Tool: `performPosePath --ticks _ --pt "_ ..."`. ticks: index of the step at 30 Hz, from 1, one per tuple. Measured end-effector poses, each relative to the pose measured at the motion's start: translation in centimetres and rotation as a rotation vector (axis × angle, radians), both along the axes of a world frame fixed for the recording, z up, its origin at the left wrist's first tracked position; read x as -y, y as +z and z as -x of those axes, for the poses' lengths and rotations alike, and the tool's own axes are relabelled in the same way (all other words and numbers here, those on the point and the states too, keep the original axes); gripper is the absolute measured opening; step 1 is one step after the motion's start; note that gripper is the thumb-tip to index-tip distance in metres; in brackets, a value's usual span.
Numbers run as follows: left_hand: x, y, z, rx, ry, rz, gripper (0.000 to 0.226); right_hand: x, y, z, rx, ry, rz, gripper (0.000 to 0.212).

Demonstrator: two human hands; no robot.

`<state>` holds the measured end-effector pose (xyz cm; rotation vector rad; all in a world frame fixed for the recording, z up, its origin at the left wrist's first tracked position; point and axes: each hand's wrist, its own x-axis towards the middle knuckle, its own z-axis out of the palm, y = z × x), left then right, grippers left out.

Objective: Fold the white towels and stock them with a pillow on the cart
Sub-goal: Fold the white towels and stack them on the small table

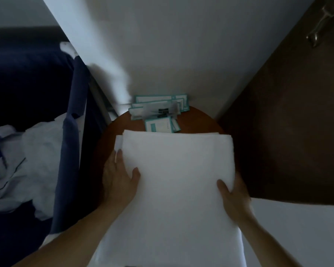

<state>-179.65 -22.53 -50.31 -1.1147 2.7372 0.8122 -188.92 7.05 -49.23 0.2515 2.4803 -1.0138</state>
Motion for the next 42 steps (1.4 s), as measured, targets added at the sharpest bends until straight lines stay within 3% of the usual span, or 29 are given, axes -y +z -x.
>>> performPosePath --ticks 2,5,10,14,18,21,24,29,32,35,38,42 --pt "-1.7 -0.5 -2.6 0.054 -0.268 0.116 0.076 -0.8 0.6 -2.4 -0.017 0.059 -0.057 0.077" --pt "-3.6 -1.8 -6.4 0.146 -0.522 0.125 0.072 -2.0 0.9 -6.1 0.092 0.086 -0.204 0.074" --pt "-3.4 -3.2 -10.2 0.142 -0.513 0.15 0.077 -3.6 0.4 -11.2 0.132 0.037 -0.308 0.069" --pt "-2.9 -1.9 -12.0 0.124 -0.291 0.145 0.079 -4.0 0.5 -13.8 0.115 -0.015 -0.352 0.063" --pt "-2.9 -0.4 -14.8 0.074 0.182 -0.219 0.059 -3.6 1.2 -14.3 0.07 -0.058 -0.35 0.06" --pt "-2.8 0.8 -16.2 0.114 0.329 -0.393 0.051 -3.3 1.6 -13.7 0.074 -0.129 -0.322 0.061" --pt "-2.2 1.6 -16.8 0.103 0.396 -0.479 0.05 -3.6 1.5 -12.7 0.161 -0.207 -0.235 0.066" --pt "0.3 1.7 -16.3 0.178 0.493 -0.823 0.054 -4.4 1.6 -10.8 0.418 -0.358 0.073 0.061" --pt "1.1 1.1 -15.1 0.167 0.486 -0.974 0.055 -4.3 1.7 -9.9 0.47 -0.41 0.204 0.063" --pt "0.9 0.9 -13.9 0.161 0.472 -0.909 0.066 -4.0 1.2 -9.5 0.424 -0.343 0.152 0.064" --pt "0.7 2.0 -12.3 0.17 0.456 -0.897 0.068 -3.3 1.7 -9.1 0.328 -0.295 0.097 0.052" --pt "1.7 7.0 -7.3 0.005 0.439 -0.879 0.07 -1.4 6.2 -5.9 0.095 -0.173 0.055 0.045"
